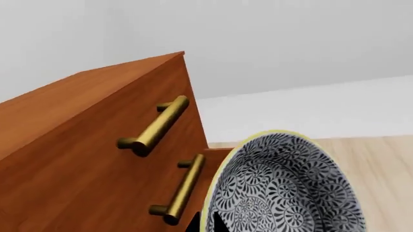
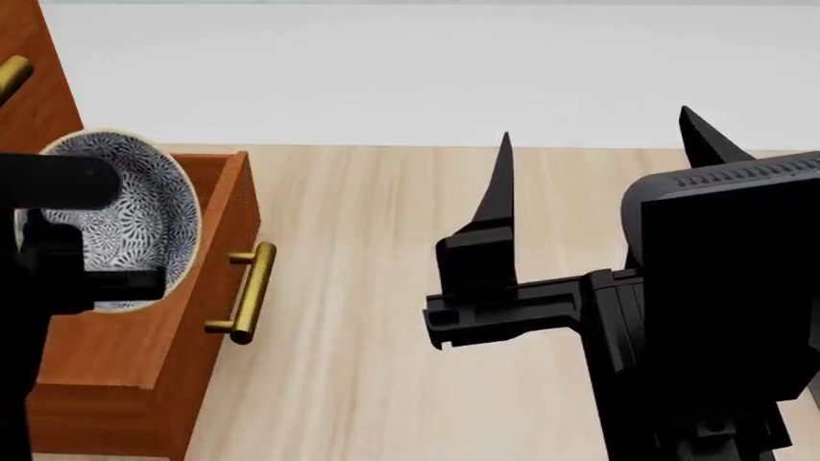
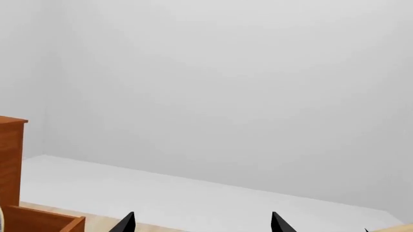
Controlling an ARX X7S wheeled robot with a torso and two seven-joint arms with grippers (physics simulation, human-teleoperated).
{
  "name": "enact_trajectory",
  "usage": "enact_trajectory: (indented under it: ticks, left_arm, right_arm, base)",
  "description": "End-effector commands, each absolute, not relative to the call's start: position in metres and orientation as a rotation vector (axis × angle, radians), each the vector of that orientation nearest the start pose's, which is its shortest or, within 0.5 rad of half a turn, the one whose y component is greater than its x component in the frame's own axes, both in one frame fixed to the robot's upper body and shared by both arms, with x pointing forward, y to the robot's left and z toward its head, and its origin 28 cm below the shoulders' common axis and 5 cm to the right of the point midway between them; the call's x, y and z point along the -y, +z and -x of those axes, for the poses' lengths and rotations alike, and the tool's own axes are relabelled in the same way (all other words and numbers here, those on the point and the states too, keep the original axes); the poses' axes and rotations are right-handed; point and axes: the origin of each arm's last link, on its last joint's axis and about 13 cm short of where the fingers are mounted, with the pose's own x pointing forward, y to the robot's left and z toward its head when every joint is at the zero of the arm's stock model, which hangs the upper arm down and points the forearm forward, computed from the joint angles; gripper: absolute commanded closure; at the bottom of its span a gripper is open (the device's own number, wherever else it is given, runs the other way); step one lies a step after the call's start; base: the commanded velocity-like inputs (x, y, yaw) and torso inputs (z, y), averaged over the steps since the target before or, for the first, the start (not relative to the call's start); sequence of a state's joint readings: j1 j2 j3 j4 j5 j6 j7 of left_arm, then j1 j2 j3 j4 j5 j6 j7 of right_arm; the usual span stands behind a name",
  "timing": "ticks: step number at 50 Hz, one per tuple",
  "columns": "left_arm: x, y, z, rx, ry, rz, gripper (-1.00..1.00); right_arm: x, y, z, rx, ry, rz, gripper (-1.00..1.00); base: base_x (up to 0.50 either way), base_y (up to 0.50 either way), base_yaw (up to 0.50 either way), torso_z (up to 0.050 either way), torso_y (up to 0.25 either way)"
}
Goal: Put the bowl in the bottom drawer of the cabinet.
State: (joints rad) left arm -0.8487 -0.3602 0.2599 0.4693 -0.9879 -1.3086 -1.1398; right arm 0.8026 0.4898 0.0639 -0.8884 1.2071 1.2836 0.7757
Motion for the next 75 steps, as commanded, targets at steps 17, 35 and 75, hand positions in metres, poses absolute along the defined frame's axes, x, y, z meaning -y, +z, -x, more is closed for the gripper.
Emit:
enact_trajectory:
  ticks: [17,35,75]
  left_arm:
    - [-0.194,0.198,-0.273,-0.137,0.375,-0.325,1.0]
    - [-0.2,0.185,-0.273,-0.15,0.425,-0.345,1.0]
    - [-0.207,0.151,-0.301,-0.224,0.453,-0.363,1.0]
  right_arm:
    - [0.115,0.262,-0.197,0.256,0.091,0.131,-1.0]
    - [0.114,0.261,-0.199,0.252,0.094,0.132,-1.0]
    - [0.115,0.262,-0.198,0.253,0.092,0.131,-1.0]
  base:
    - [0.0,0.0,0.0,0.0,0.001]
    - [0.0,0.0,0.0,0.001,0.0]
    - [0.0,0.0,0.0,0.0,0.001]
